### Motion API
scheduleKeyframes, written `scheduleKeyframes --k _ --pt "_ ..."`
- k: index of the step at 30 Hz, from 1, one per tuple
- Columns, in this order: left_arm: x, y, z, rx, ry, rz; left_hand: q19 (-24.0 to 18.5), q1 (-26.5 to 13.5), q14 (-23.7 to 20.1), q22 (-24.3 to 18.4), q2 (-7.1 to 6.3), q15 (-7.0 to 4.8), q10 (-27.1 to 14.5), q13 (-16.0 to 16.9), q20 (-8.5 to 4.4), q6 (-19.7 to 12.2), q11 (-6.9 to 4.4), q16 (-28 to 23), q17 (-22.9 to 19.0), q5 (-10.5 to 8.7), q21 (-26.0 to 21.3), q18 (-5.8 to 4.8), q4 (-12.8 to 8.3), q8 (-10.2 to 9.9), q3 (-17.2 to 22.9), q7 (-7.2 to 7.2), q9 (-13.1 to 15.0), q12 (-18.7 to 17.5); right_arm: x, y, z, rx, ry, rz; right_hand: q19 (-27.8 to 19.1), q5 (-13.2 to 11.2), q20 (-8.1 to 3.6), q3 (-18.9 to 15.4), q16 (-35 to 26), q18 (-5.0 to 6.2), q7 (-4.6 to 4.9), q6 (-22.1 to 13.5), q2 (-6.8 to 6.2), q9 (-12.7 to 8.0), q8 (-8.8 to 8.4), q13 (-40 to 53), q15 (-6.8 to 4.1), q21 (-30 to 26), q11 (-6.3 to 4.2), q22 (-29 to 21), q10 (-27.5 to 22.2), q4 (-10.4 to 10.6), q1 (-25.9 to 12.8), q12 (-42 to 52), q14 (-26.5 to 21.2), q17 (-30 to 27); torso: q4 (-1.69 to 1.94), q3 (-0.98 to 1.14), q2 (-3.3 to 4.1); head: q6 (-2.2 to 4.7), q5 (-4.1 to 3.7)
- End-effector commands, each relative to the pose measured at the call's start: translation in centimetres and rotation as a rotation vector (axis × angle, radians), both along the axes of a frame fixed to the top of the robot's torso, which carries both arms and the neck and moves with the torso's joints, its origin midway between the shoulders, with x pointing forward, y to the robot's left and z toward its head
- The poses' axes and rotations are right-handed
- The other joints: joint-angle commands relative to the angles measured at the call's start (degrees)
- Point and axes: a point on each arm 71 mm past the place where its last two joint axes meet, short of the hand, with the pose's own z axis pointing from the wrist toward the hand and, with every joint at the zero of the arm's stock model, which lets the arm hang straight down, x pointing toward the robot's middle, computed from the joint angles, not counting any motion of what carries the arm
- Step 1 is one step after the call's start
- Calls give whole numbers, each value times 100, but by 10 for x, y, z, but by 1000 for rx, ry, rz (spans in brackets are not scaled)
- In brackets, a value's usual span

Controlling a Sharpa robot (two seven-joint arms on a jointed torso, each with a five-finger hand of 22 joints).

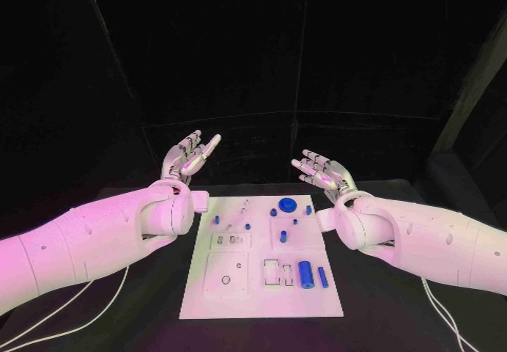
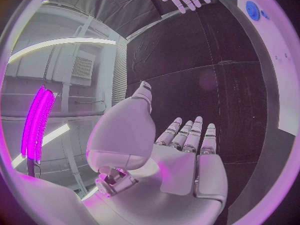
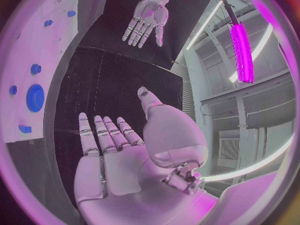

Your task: Assemble the parts on the task board

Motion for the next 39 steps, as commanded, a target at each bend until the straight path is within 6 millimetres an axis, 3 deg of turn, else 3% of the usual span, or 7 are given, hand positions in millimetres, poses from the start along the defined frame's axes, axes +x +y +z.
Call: scheduleKeyframes --k 1,4,10,13,19,32,39 --pt "1 -3 2 -33 -23 -44 25 260 94 11 -33 66 55 16 107 88 85 33 17 40 38 134 104 40 49 357 15 27 2 10 -1 -46 24 169 1099 46 53 46 195 325 618 776 57 66 114 79 138 177 205 100 1128 -296 629 133 1407 97 -2 1 0 -2 2" --pt "1 -3 2 -33 -23 -44 145 294 235 40 -54 152 135 24 193 95 172 60 40 38 87 140 135 40 137 427 16 37 4 10 -2 -60 29 190 2174 11 48 88 523 539 555 1843 34 158 282 211 77 416 200 196 2939 -515 913 511 3040 205 -2 1 0 -2 2" --pt "-4 9 2 -31 -3 -62 531 382 892 124 -5 285 614 76 247 380 351 209 138 27 254 70 94 91 258 602 49 117 10 -17 4 -305 -135 139 2885 1 -86 233 624 622 461 3278 -18 211 416 170 -169 629 -48 199 3829 -730 1121 611 3978 186 -13 -8 36 -81 -44" --pt "-6 12 4 -38 -23 -63 2787 478 2840 626 168 355 2936 355 271 1613 512 881 448 20 1262 -20 -42 392 348 815 202 741 13 -20 11 -392 -197 153 3134 39 -182 368 626 608 394 3657 -58 213 432 169 -287 694 -132 191 4126 -808 1136 570 4323 211 -17 -7 82 -38 -28" --pt "-14 13 9 -48 -50 -108 3851 702 3788 712 204 132 4049 303 194 3174 333 1141 528 13 1664 160 -469 755 367 726 296 978 22 -22 33 -562 -300 197 3766 -28 -436 627 691 619 331 3963 -204 210 398 184 -478 956 -259 253 4549 -893 1078 464 4899 321 4 -17 224 -21 -31" --pt "-38 3 20 -51 -47 -224 4789 875 4887 669 242 -199 4962 262 -124 3857 56 1275 851 16 1869 174 -905 821 261 475 226 903 34 -10 60 -975 -392 272 4858 -45 -970 892 1926 573 185 4424 -570 210 433 250 -927 2016 -534 780 5324 -904 1091 379 5983 1258 157 -74 584 78 -132" --pt "-46 -4 23 -61 -40 -258 4911 844 5025 659 265 -236 5035 259 -162 3908 36 1296 940 17 1894 172 -935 782 240 463 220 832 33 2 58 -1185 -405 318 5152 -553 -1070 949 2484 596 133 4286 -709 207 315 226 -991 2416 -552 994 5158 -692 967 207 6310 1714 244 -83 746 59 -236"
